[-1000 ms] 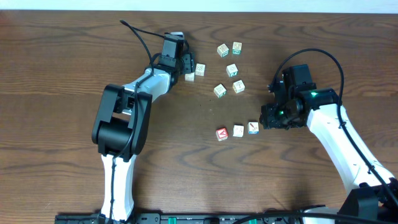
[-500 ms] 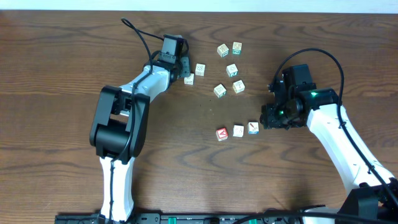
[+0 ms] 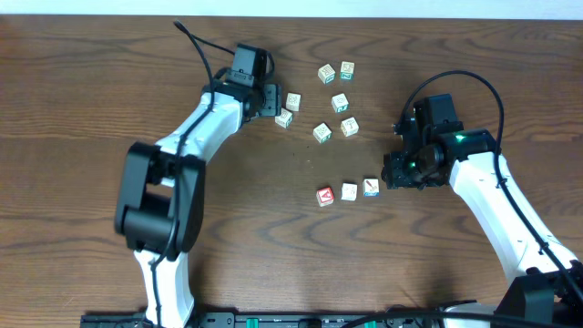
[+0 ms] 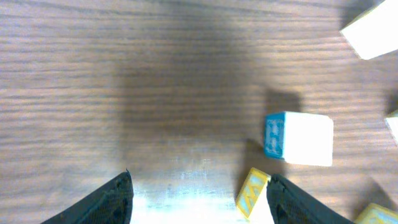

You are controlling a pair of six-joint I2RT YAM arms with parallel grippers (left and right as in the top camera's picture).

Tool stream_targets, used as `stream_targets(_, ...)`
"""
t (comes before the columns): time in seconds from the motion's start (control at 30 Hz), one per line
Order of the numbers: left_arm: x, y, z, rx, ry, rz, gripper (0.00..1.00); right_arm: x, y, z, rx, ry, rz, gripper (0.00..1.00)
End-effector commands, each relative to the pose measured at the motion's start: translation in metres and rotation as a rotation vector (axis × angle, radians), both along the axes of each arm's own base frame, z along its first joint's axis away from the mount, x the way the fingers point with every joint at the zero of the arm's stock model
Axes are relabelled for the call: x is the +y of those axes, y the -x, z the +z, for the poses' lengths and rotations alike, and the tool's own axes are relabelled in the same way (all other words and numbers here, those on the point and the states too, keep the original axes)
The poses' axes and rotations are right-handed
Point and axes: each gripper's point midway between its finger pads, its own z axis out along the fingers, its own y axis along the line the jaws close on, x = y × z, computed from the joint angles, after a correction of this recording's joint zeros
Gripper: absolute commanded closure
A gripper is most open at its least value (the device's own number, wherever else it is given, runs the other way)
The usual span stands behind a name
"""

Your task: Lift 5 blocks

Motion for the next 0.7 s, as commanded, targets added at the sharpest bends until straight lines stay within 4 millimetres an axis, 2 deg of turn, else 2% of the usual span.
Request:
stream_targets(0.0, -0.006, 0.013, 0.011, 0.005, -0.036, -0.08, 0.3, -0.002, -0.005, 0.007, -0.027, 0.002, -0.014, 0.45)
stream_targets(0.17, -0.023, 0.038, 0.003, 0.075, -0.074, -0.16, 0.29, -0.002, -0.005, 0.007, -0.028, 0.004, -0.008, 0.45)
stream_targets(0.3, -0.042, 0.049, 0.002, 0.061, -0.131, -0.29, 0.2, -0.002, -0.005, 0.007, -0.027, 0.004, -0.007, 0.45)
stream_targets(0.37, -0.046, 0.049, 0.002, 0.039, -0.183, -0.344, 0.14, -0.002, -0.004, 0.007, -0.023, 0.005, -0.006, 0.45)
stream_targets(0.47, -0.045, 0.047, 0.003, 0.018, -0.229, -0.395, 0.12, -0.003, -0.004, 0.007, -0.022, 0.007, 0.003, 0.45)
stream_targets(0.67, -0.03, 0.025, 0.001, -0.037, -0.254, -0.388, 0.07, -0.003, -0.003, 0.006, -0.019, 0.008, 0.002, 0.45)
